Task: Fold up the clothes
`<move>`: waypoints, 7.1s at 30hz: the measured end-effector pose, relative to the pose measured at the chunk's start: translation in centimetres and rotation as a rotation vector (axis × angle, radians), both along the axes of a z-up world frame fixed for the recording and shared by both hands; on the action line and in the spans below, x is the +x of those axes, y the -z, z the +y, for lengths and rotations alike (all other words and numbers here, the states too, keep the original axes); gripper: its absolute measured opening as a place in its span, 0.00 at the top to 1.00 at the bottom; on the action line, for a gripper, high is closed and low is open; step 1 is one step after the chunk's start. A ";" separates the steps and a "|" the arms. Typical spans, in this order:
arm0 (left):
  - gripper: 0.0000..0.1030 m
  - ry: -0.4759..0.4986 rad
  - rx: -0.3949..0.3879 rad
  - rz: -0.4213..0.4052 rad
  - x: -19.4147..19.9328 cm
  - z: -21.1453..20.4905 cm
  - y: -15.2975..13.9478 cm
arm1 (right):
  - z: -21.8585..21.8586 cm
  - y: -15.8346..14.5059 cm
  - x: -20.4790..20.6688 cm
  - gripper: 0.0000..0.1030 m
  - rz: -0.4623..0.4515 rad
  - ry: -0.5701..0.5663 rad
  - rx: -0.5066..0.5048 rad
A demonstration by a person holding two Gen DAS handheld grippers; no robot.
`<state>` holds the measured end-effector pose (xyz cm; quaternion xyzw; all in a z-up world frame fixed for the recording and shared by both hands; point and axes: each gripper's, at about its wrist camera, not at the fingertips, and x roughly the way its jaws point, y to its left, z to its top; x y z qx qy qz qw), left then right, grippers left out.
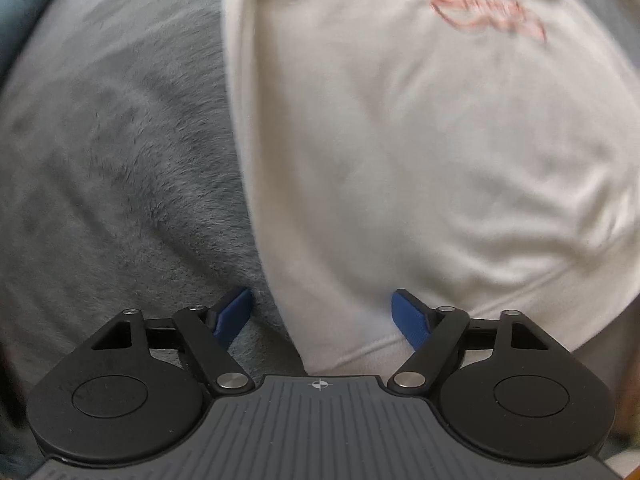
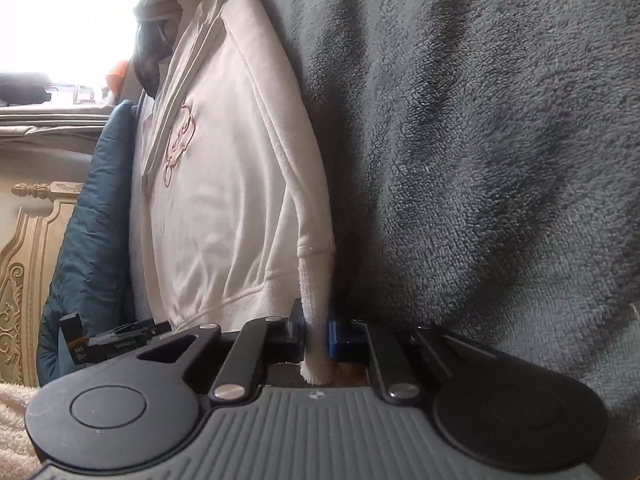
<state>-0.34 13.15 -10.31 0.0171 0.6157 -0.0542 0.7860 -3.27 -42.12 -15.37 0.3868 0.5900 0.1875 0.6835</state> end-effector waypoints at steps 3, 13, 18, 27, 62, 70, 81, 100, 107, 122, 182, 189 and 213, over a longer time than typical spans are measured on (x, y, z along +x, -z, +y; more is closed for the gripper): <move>0.42 -0.096 -0.156 0.001 0.8 3.3 0.1 | 0.0 0.1 0.1 0.91 0.004 -0.002 -0.005; 0.60 -0.262 -0.490 0.068 -1.1 7.1 0.4 | 0.2 0.4 0.0 0.90 0.017 0.031 0.009; 0.69 -0.288 -0.546 0.143 -2.4 7.0 1.3 | 0.1 0.5 0.0 0.90 0.024 0.038 0.016; 0.69 -0.211 -0.552 0.188 -5.0 5.1 1.6 | 0.0 0.4 -0.1 0.90 0.021 0.043 0.018; 0.98 -0.235 -0.529 -0.125 -1.8 4.2 -5.4 | 0.6 -6.8 2.3 0.96 -0.320 0.107 0.094; 0.98 -0.301 -0.545 -0.252 2.9 4.0 -6.3 | 1.4 -8.8 6.9 0.96 -0.429 0.114 0.120; 0.99 -0.444 -0.613 -0.346 8.5 5.3 -5.6 | 2.4 -9.1 13.4 0.96 -0.500 0.153 0.132; 0.99 -0.590 -0.650 -0.496 21.3 7.7 -5.2 | 5.7 -11.3 28.7 0.96 -0.615 0.154 0.118; 1.00 -0.638 -0.638 -0.535 26.8 9.5 -4.8 | 7.1 -10.9 34.3 0.96 -0.623 0.157 0.098; 0.99 -0.644 -0.586 -0.431 28.4 11.1 -1.2 | 5.7 -2.3 41.9 0.58 -0.210 0.322 0.146; 0.87 -0.255 -0.250 -0.505 2.9 2.0 -5.1 | 10.8 -3.9 13.7 0.92 -0.383 0.096 0.093; 0.86 -0.331 -0.333 -0.304 -1.2 2.4 -2.9 | 10.3 -2.5 9.3 0.91 -0.257 -0.015 0.057; 0.55 -0.373 -0.335 -0.365 3.0 7.8 -3.3 | 1.9 -9.7 15.5 0.53 -0.491 -0.119 -0.211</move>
